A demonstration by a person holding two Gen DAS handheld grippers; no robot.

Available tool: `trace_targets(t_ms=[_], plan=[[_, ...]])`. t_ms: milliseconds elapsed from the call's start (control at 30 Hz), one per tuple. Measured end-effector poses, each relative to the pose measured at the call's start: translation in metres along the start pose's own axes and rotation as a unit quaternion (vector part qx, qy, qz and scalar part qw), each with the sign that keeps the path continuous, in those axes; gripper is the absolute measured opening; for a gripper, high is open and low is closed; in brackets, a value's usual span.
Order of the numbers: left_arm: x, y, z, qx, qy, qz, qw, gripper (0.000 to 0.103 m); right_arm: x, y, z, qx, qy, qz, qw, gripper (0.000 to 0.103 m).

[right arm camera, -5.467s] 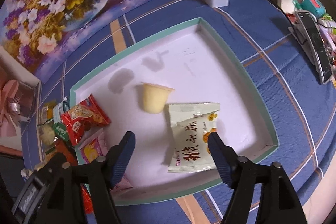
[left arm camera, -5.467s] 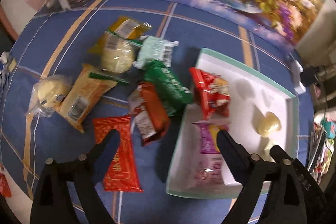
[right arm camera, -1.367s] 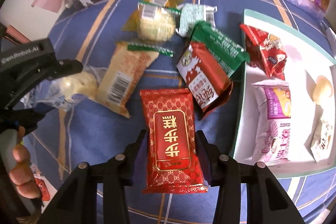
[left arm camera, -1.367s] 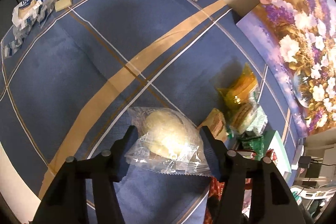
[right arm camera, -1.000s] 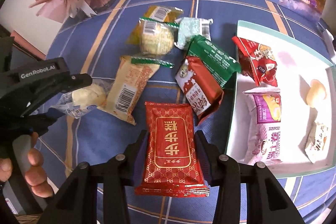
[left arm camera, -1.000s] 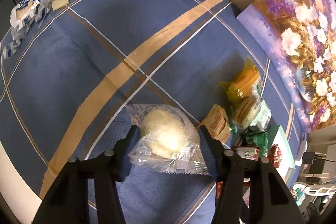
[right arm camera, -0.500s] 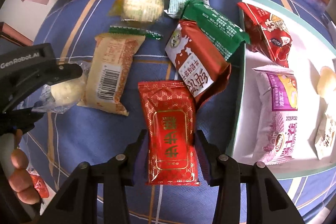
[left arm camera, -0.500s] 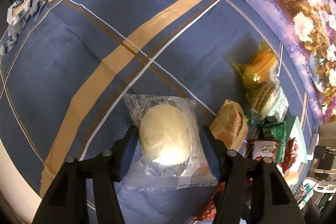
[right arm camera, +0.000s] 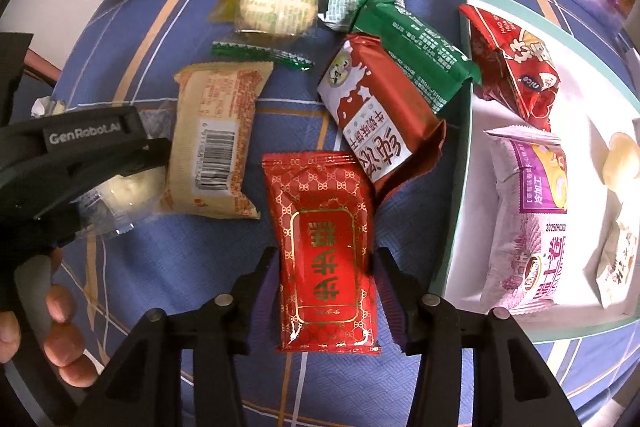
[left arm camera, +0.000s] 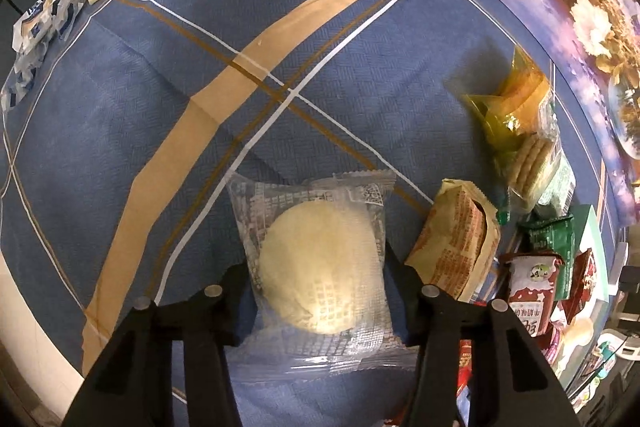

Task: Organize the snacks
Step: 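Grasp the clear bun bag with the left gripper while the right gripper grasps the red rectangular packet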

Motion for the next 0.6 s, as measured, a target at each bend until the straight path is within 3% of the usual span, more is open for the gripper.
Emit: trace_targets(t_ms=[233, 333, 400, 600], plan=[[0.002, -0.002, 0.001, -0.002, 0.001, -0.006, 1.0, 0.053, -0.006, -0.006, -0.009, -0.007, -0.008, 0.011, 1.0, 0.058], [0.004, -0.001, 0.003, -0.002, 0.001, -0.007, 1.0, 0.053, -0.013, -0.009, -0.01, -0.001, -0.025, 0.03, 0.999, 0.055], [0.009, -0.004, 0.004, -0.003, 0.0, -0.005, 1.0, 0.053, -0.016, -0.009, -0.009, 0.002, -0.031, 0.034, 0.999, 0.047], [0.006, 0.003, 0.009, 0.006, -0.012, -0.004, 0.9999, 0.052, -0.015, -0.003, 0.002, 0.009, -0.015, 0.021, 1.0, 0.047]])
Point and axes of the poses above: each gripper's, at about its wrist camera, not at the fingertips, and z roughly against the way its jaws point, x to its right, y to its top, the point moved 7 cm from there along -z, roughly the way its jaws point, and after that the axes turned 9 degrees about x, right-handed, at the moved point
